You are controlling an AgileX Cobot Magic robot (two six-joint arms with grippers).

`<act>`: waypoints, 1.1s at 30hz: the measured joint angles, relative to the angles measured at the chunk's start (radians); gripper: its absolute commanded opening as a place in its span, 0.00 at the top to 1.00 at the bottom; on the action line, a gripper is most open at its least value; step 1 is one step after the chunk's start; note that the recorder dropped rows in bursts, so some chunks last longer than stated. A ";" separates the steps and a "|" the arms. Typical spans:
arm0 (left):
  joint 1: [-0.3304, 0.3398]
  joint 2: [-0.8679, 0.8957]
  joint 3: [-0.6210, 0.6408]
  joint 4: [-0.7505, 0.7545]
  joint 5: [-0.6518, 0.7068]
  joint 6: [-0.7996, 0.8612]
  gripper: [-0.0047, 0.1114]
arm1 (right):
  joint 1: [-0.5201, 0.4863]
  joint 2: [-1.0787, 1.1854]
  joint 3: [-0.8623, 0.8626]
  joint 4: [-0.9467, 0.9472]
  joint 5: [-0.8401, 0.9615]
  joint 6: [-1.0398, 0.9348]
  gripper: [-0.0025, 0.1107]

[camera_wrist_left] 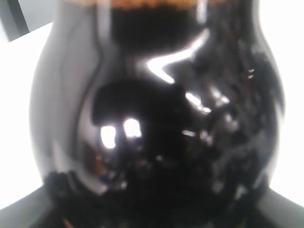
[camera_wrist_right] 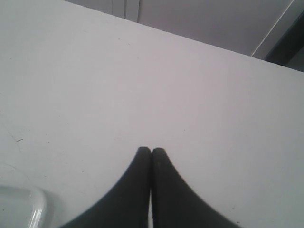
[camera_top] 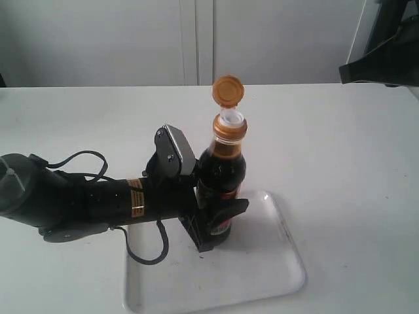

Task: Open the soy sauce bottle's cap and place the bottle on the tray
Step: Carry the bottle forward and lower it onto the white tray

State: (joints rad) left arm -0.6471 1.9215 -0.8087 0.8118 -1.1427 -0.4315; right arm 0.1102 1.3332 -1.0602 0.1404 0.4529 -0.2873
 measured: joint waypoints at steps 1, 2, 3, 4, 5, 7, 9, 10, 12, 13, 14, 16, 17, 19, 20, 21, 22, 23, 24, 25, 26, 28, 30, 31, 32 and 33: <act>0.000 0.000 0.000 0.006 0.000 -0.014 0.96 | 0.000 0.000 0.000 0.000 0.000 0.000 0.98; 0.000 0.000 0.000 0.008 -0.002 -0.042 0.96 | 0.000 0.000 0.000 0.000 0.000 0.000 0.98; 0.000 0.000 0.000 0.008 -0.002 -0.069 0.96 | 0.000 0.000 0.000 0.000 0.000 0.000 0.98; 0.000 0.000 0.000 0.013 -0.002 -0.084 0.96 | 0.000 0.000 0.000 0.000 0.000 0.000 0.98; 0.000 0.000 0.000 0.018 -0.004 -0.091 0.96 | 0.000 0.000 0.000 0.000 0.000 0.000 0.98; 0.000 0.000 0.000 0.028 -0.006 -0.102 0.96 | 0.000 0.000 0.000 0.000 0.000 0.000 0.98; 0.000 0.000 0.000 0.053 -0.011 -0.103 0.96 | 0.000 0.000 0.000 0.000 0.000 0.000 0.98; 0.000 0.000 0.000 0.061 -0.014 -0.105 0.96 | 0.000 0.000 0.000 0.000 0.000 0.000 0.98; 0.000 0.000 0.000 0.077 -0.018 -0.105 0.96 | 0.000 0.000 0.000 0.000 0.000 0.000 0.98; 0.000 0.000 0.000 0.084 -0.019 -0.108 0.96 | 0.000 0.000 0.000 0.000 0.000 0.000 0.98; 0.000 0.000 0.000 0.086 -0.019 -0.112 0.96 | 0.000 0.000 0.000 0.000 0.000 0.000 0.98; 0.000 0.000 0.000 0.092 -0.021 -0.124 0.94 | 0.000 0.000 0.000 0.000 0.000 0.000 0.98; 0.000 0.000 0.000 0.098 -0.022 -0.126 0.91 | 0.000 0.000 0.000 0.000 0.000 0.000 0.98; 0.000 0.000 0.000 0.100 -0.022 -0.128 0.67 | 0.000 0.000 0.000 0.000 0.000 0.000 0.98; 0.000 0.000 0.000 0.100 -0.022 -0.128 0.60 | 0.000 0.000 0.000 0.000 0.000 0.000 0.98; 0.000 0.000 0.000 0.100 -0.022 -0.130 0.47 | 0.000 0.000 0.000 0.000 0.000 0.000 0.98; 0.000 0.000 0.000 0.100 -0.022 -0.142 0.43 | 0.000 0.000 0.000 0.000 0.000 0.000 0.98; 0.000 0.000 0.000 0.100 -0.022 -0.147 0.33 | 0.000 0.000 0.000 0.000 0.000 0.000 0.98; 0.000 0.000 -0.002 0.100 -0.022 -0.155 0.30 | 0.000 0.000 0.000 0.000 0.000 0.000 0.98; 0.000 0.000 -0.002 0.102 -0.028 -0.161 0.25 | 0.000 0.000 0.000 0.000 0.000 0.000 0.98; 0.000 -0.007 -0.004 0.112 -0.049 -0.166 0.23 | 0.000 0.000 0.000 0.000 0.000 0.000 0.98; 0.000 -0.020 -0.004 0.124 -0.061 -0.168 0.20 | 0.000 0.000 0.000 0.000 0.000 0.000 0.98; 0.000 -0.033 -0.004 0.126 -0.063 -0.168 0.20 | 0.000 0.000 0.000 0.000 0.000 0.000 0.98; 0.000 -0.044 -0.004 0.126 -0.063 -0.168 0.20 | 0.000 0.000 0.000 0.000 0.000 0.000 0.98; 0.000 -0.048 -0.004 0.126 -0.063 -0.168 0.20 | 0.000 0.000 0.000 0.000 0.000 0.000 0.98; 0.000 -0.053 -0.004 0.126 -0.063 -0.168 0.20 | 0.000 0.000 0.000 0.000 0.000 0.000 0.98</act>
State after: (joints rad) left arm -0.6471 1.8685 -0.8126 0.9377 -1.2055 -0.5992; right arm 0.1102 1.3332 -1.0602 0.1404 0.4529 -0.2873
